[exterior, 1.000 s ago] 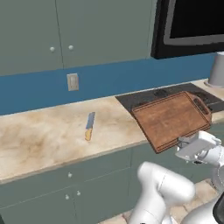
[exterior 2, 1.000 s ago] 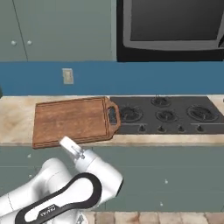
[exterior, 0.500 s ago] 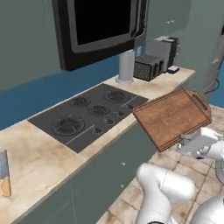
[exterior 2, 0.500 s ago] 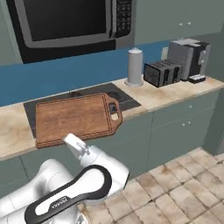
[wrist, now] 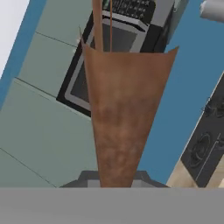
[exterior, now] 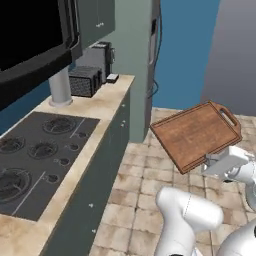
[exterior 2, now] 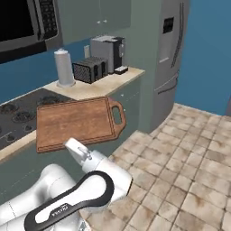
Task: Move the cutting board and knife to the sink. Then move spray from the cabinet to the counter.
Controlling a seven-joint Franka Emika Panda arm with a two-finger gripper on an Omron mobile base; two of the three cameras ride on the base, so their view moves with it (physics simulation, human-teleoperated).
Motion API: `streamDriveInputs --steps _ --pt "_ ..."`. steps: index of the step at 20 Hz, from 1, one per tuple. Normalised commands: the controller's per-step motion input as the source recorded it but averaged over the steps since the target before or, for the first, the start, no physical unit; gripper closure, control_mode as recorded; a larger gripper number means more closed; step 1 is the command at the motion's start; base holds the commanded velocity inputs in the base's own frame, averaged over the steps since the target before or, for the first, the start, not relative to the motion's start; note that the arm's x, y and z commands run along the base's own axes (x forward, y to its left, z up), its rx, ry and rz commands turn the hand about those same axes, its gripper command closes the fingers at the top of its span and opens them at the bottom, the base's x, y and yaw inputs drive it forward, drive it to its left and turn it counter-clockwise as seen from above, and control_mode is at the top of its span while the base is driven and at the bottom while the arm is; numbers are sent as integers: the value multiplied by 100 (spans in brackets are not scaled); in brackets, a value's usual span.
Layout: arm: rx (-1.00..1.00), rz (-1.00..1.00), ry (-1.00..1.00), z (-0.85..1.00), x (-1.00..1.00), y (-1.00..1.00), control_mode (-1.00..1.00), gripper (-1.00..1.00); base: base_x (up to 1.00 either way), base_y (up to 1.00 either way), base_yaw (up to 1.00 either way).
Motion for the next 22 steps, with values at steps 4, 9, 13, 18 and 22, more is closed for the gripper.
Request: streamDriveInputs --steps 4,9,13,18,22 --pt "0 0 0 0 0 0 100 100 0 -38 -64" --pt "0 0 0 0 0 0 100 100 0 -46 -53" --pt "0 0 0 0 0 0 100 100 0 -43 -55" --pt "0 0 0 0 0 0 100 100 0 -45 -54" --pt "0 0 0 0 0 0 100 100 10 -36 -52"
